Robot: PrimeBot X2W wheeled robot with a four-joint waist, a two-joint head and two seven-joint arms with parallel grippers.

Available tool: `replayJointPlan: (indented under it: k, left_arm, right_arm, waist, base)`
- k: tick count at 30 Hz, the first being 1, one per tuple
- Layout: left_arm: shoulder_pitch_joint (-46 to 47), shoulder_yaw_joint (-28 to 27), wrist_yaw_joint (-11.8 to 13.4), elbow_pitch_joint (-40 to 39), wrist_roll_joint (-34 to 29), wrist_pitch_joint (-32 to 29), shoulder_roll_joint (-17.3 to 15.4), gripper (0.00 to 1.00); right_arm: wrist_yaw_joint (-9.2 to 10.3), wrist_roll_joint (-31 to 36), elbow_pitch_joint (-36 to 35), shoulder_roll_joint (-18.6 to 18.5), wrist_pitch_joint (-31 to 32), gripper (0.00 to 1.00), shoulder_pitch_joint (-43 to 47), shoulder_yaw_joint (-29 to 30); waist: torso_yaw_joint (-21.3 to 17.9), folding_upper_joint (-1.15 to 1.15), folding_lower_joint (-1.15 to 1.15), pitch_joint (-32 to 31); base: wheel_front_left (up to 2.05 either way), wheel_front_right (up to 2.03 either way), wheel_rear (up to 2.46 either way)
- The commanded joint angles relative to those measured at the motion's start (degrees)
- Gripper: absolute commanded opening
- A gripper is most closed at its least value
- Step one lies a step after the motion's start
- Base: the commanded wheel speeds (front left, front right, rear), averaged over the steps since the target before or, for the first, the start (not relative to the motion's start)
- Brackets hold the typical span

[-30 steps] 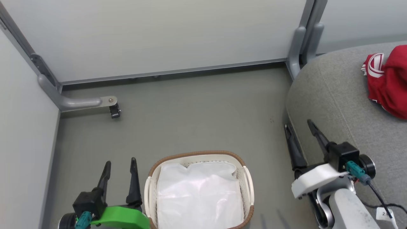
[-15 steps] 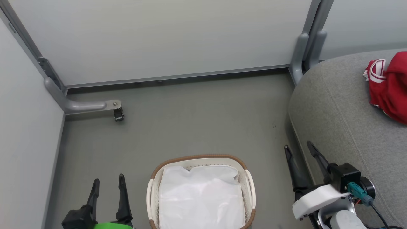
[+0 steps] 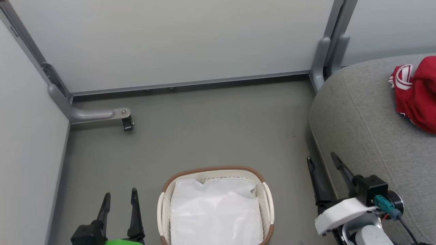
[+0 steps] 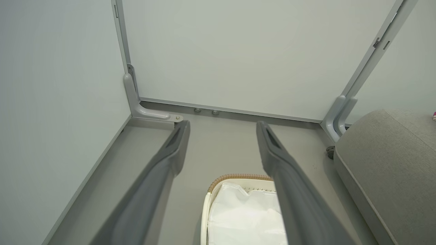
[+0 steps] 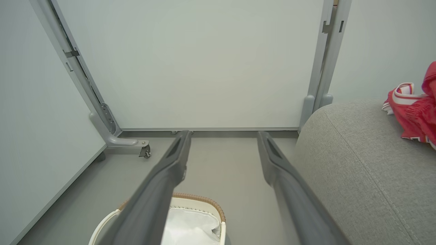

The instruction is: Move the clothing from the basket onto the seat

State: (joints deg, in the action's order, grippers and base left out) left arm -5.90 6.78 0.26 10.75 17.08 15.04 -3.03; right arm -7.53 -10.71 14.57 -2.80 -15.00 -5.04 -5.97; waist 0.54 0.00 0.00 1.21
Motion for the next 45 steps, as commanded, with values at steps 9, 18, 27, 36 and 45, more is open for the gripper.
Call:
replayJointPlan:
  k: [9, 18, 27, 36, 45]
  left_arm:
    - [0.02, -0.06, -0.29, 0.42, -0.05, 0.00, 0.09, 0.00]
    - [0.81, -0.56, -0.85, 1.96, 6.05, -1.78, 0.05, 0.00]
    - [2.42, -1.93, -1.73, 2.30, 14.94, -4.06, -0.17, 0.00]
    - [3.74, -3.17, -2.52, 2.39, 22.82, -6.13, -0.32, 0.00]
    - [4.96, -4.41, -3.26, 2.46, 30.11, -8.07, -0.43, 0.00]
  right_arm:
    - [0.00, 0.09, 0.23, 0.00, 0.00, 0.00, 0.01, 0.07]
    - [0.00, -6.59, 1.27, -0.02, 1.45, 0.00, 0.47, 0.50]
    - [0.01, -16.40, 1.06, -0.44, 3.60, 0.00, 0.15, 1.54]
    - [0.01, -25.10, 0.79, -0.71, 5.56, 0.00, -0.07, 2.56]
    - [0.02, -33.10, 0.54, -0.93, 7.45, 0.00, -0.28, 3.56]
  waist:
    - [0.15, 0.00, 0.00, -0.21]
    - [0.12, 0.00, 0.00, -0.26]
    - [0.07, 0.00, 0.00, -0.32]
    - [0.02, 0.00, 0.00, -0.37]
    - [-0.03, 0.00, 0.00, -0.43]
  base:
    - [0.00, 0.00, 0.00]
    - [0.00, 0.00, 0.00]
    - [0.00, 0.00, 0.00]
    - [0.00, 0.00, 0.00]
    - [0.00, 0.00, 0.00]
